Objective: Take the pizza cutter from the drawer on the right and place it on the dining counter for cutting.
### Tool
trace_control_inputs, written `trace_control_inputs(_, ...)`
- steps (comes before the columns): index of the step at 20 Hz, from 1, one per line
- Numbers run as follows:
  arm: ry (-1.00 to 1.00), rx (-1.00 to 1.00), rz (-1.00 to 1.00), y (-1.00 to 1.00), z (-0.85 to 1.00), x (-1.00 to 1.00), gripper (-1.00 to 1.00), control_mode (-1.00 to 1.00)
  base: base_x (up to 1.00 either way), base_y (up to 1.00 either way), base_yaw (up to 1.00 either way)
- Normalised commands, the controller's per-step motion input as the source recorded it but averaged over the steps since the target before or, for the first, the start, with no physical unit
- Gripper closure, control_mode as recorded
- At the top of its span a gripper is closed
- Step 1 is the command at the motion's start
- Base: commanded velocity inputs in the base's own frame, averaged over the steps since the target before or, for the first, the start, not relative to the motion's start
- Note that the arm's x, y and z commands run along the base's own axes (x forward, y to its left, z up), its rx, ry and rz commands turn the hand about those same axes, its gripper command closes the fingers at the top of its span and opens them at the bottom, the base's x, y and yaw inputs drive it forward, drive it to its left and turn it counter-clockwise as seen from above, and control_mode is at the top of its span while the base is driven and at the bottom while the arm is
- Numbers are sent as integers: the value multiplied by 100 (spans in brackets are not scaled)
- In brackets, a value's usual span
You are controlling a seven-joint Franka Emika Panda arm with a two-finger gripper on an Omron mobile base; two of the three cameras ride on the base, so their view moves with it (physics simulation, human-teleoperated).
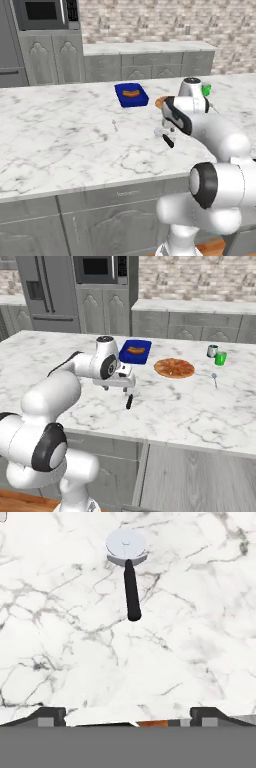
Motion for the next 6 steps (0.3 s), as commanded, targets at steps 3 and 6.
trace_control_inputs(3,0,0,0,30,71,-100,-100,-100,0,0,0)
trace_control_inputs(6,0,0,0,30,63,-100,-100,-100,0,0,0)
